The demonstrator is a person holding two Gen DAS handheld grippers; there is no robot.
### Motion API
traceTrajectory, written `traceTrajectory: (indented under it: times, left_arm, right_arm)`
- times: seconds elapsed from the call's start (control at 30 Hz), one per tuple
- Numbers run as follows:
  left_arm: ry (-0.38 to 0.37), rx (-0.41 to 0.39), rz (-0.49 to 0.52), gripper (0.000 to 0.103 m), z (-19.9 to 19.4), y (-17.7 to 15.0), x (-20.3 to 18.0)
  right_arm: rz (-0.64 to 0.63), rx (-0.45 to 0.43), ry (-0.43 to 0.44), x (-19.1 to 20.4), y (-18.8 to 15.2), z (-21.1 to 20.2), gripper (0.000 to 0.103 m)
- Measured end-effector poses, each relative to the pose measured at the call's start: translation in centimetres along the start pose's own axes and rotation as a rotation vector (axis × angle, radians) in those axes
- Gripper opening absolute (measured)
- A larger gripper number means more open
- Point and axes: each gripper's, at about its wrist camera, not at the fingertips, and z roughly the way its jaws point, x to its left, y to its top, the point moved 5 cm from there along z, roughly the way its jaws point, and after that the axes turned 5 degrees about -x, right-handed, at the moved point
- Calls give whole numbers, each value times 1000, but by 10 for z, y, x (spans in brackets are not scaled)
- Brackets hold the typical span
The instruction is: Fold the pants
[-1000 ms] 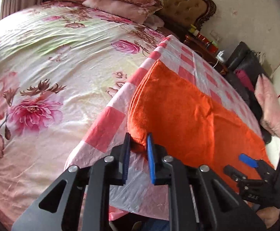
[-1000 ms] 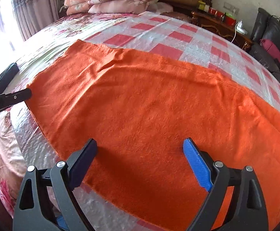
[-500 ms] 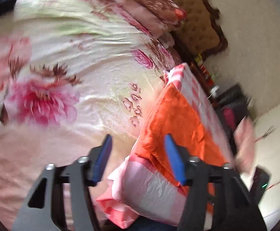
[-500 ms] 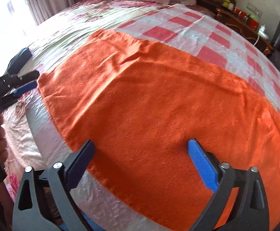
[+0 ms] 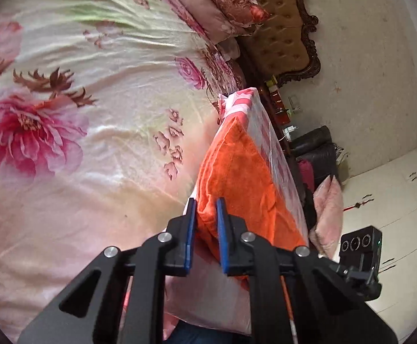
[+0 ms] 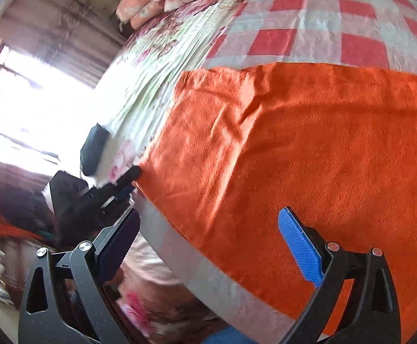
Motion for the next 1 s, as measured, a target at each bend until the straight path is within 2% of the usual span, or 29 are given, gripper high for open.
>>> traceTrajectory:
  times: [0.07,0.17,0.27,0.3,0.4,0.5,0.63,0.73,0.77,0.83,0.9,0.93,0.97,1.0]
  left_arm:
    - [64,-27,103,12,-7,1,-21]
    - [209,-85,306,12,-12,-3,-67]
    - [395,-129,599,12,-1,-23,-127]
    - [465,-141,736,12,10,-38,-151]
    - [528,-124,1037,12,45,-89,-202]
    - [517,-66,1221,11,78,-142,-225]
    - [492,-15,1297,11,93,-180,-228]
    - [492,7,1321,11,95,-190,-223]
    - [492,7,1312,11,93,-190,-220]
    - [496,6,1309,11,90,-189,-218]
    - [499,-3,1306,11,86,-187,-218]
    - [500,-8,1305,11,83,-187,-218]
    - [506,-14,1308,11,82,-187,-219]
    - [513,-24,1321,11,81,-187,-221]
  right_arm:
    - [38,-1,9,-6,8,-4,95]
    - [99,7,56,-12,18,-12,95]
    - [176,38,142,-21,32,-18,95]
    - [193,45,169,-24,36,-20,95]
    - [240,90,279,-32,48,-23,95]
    - [237,115,301,-46,54,-25,95]
    - [215,168,310,-56,51,-17,95]
    - [194,187,334,-54,49,-12,95]
    - [184,182,334,-52,49,-11,91]
    - [169,155,295,-54,51,-10,78]
    - [162,140,271,-55,55,-6,69]
    - [151,134,257,-54,57,-4,57]
    - [119,119,210,-53,60,-2,41]
    - [81,105,173,-51,62,-2,31]
